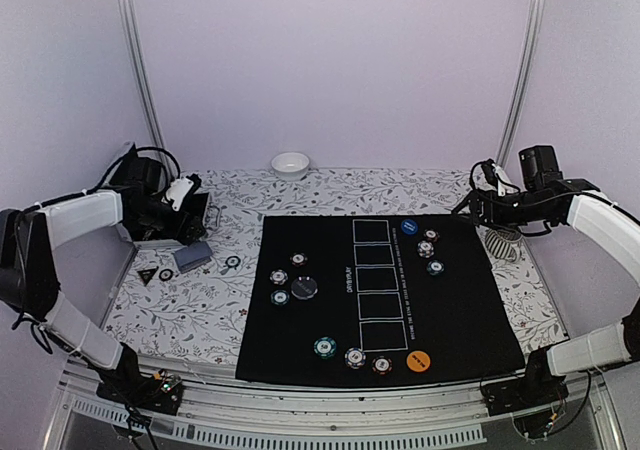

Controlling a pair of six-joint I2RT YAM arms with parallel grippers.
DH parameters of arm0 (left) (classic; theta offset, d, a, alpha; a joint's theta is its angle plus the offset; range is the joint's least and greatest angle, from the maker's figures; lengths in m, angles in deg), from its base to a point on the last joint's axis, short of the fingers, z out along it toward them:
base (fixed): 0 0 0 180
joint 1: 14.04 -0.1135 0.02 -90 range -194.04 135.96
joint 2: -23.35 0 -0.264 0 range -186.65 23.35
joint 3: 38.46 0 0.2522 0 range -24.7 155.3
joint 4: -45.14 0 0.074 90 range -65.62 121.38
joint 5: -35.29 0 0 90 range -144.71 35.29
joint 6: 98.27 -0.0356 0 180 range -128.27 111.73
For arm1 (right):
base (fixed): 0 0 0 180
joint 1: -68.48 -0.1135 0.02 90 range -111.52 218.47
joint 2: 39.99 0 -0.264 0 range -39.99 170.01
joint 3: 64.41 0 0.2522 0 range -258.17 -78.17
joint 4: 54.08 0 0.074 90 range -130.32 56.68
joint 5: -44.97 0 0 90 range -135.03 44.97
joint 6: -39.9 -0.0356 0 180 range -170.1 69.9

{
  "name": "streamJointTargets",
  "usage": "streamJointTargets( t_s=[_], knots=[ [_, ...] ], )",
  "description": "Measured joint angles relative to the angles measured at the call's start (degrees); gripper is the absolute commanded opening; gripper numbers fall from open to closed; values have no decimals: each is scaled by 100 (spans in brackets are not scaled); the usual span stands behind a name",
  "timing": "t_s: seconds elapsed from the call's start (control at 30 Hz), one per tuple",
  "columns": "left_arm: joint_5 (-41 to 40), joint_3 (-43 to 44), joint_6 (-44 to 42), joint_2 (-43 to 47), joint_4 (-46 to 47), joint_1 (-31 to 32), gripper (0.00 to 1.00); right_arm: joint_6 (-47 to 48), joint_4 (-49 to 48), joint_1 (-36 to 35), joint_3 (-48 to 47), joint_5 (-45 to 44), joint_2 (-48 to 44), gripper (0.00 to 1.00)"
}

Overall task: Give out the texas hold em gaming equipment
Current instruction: Pick up the poker card from the center of the board.

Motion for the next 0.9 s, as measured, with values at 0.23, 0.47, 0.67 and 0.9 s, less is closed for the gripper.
streamJointTargets(
  t_s=[0.23, 0.47, 0.67, 0.9],
  knots=[
    [977, -186, -1285, 72, 361, -254, 98, 0, -7, 0, 0, 42, -94, 99],
    [1246, -20, -2011, -634, 127, -614, 98, 0, -52, 0, 70, 87, -210, 99],
    [1086, -13, -2389, -835, -48, -625, 98, -2, -70, 0, 118, 103, -234, 99],
    [979, 9, -2717, -946, -286, -640, 98, 0, -111, 0, 122, 125, -234, 99]
  ],
)
